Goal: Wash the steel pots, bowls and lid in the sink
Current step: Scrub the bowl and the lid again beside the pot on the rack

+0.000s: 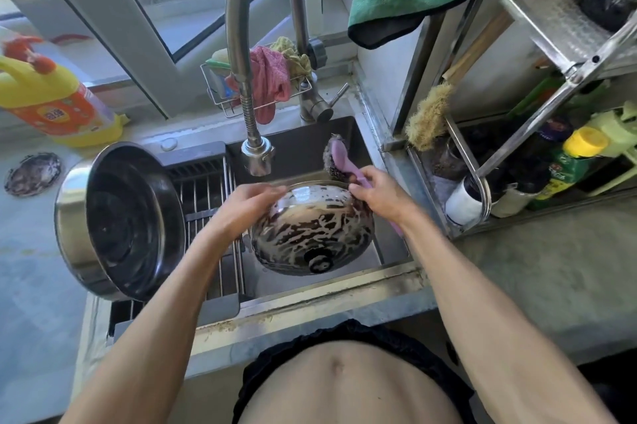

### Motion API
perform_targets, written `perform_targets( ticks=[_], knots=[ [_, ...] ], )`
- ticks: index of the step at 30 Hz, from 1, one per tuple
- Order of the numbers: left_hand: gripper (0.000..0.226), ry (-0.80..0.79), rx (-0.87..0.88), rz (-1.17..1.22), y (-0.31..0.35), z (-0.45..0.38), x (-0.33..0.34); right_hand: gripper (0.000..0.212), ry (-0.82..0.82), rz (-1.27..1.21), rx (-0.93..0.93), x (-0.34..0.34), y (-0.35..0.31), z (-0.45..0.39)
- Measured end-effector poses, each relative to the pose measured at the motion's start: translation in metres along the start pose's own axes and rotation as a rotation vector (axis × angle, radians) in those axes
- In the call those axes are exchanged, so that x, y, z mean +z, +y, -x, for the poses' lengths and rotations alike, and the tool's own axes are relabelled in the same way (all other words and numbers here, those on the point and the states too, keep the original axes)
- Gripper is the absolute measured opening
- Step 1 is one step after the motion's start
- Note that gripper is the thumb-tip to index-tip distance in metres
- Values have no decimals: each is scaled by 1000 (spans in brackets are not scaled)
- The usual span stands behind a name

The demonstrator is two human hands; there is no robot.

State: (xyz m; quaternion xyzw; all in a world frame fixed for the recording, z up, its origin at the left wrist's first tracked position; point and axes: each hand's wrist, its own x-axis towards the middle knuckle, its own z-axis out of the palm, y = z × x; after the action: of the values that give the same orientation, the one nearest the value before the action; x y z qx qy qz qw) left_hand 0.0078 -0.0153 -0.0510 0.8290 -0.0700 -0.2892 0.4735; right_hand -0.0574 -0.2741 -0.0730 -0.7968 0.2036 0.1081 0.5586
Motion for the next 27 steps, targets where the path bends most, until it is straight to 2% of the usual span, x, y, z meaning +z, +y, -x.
perform_targets(
  ticks=[2,4,7,9,10,12,14,15,18,19,21,23,25,27],
  knots=[
    [33,-56,42,-200,21,-6,16,15,59,102,-38,13,-12,-1],
    [41,24,77,-280,27,-14,34,17,120,167,-104,24,-26,-1],
    [41,219,50,-172,20,-23,44,20,288,169,-203,17,-46,2],
    [43,315,10,-118,11,-25,43,24,389,290,-283,9,-51,7],
    [44,345,4,-106,7,-25,46,27,393,360,-316,8,-52,15],
    [41,394,-1,-89,4,-26,47,33,284,515,-363,21,-56,32],
    [34,442,8,-62,4,-25,48,37,169,700,-346,34,-55,45],
    [32,470,7,-35,5,-22,47,38,172,748,-303,31,-54,45],
    [31,527,-3,104,0,-12,43,32,256,710,-73,3,-49,35],
    [32,533,-3,136,-2,-10,42,33,249,696,-58,3,-49,37],
    [34,529,-6,129,-8,-9,38,34,174,686,-155,21,-56,51],
    [37,503,1,144,-15,-7,34,45,100,699,-227,32,-54,61],
    [42,490,32,229,-21,-3,28,46,135,673,-125,17,-43,52],
    [47,485,35,333,-27,-2,21,36,176,607,-11,7,-33,43]
  ],
)
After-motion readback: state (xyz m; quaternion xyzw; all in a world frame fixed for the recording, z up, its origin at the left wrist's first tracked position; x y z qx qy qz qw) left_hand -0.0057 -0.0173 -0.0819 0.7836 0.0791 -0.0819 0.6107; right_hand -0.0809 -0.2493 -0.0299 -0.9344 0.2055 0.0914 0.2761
